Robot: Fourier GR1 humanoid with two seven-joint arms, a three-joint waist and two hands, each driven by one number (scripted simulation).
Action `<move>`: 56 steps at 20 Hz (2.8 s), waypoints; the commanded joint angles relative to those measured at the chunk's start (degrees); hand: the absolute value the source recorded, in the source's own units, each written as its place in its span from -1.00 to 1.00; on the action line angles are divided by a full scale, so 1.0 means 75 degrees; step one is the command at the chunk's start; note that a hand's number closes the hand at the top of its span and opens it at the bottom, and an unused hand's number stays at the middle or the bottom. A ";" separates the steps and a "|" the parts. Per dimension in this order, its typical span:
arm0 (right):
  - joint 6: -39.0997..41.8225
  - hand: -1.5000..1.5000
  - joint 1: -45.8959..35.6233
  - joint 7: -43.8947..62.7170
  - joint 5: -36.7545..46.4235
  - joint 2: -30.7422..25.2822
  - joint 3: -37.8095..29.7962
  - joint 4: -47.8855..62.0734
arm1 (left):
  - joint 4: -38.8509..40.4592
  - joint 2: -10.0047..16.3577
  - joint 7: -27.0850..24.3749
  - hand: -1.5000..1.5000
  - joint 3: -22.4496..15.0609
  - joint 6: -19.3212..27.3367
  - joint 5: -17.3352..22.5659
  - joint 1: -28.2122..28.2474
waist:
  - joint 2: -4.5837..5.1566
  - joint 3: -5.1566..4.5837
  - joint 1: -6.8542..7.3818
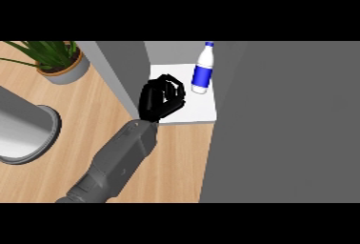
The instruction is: Pick up the bottled water, place it into the cabinet and close the cabinet
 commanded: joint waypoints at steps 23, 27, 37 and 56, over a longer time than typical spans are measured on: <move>-0.0297 1.00 0.0670 0.1117 0.0101 0.0290 0.2140 -0.2377 | -0.7316 0.3114 0.1093 -1.00 -0.1408 -0.0834 -0.0435 0.5814 | -0.0086 -0.0005 0.0428; -0.0541 1.00 0.0537 0.1167 0.0402 0.0390 0.2958 -0.2651 | -0.7447 0.3649 0.0626 -1.00 -0.1035 -0.0919 -0.0500 0.6442 | -0.0084 -0.0017 0.0423; -0.1365 1.00 -0.0461 0.1405 0.1184 0.0407 0.4980 -0.2493 | -0.8455 0.5517 0.0180 -1.00 -0.0064 -0.1458 -0.0344 0.7994 | -0.0131 -0.0028 0.0483; -0.5002 1.00 -0.5242 0.2049 0.4102 0.2567 0.9684 0.0691 | -1.0197 0.6883 0.0830 -1.00 0.0829 -0.1784 0.0370 0.8859 | -0.0148 -0.0039 0.0603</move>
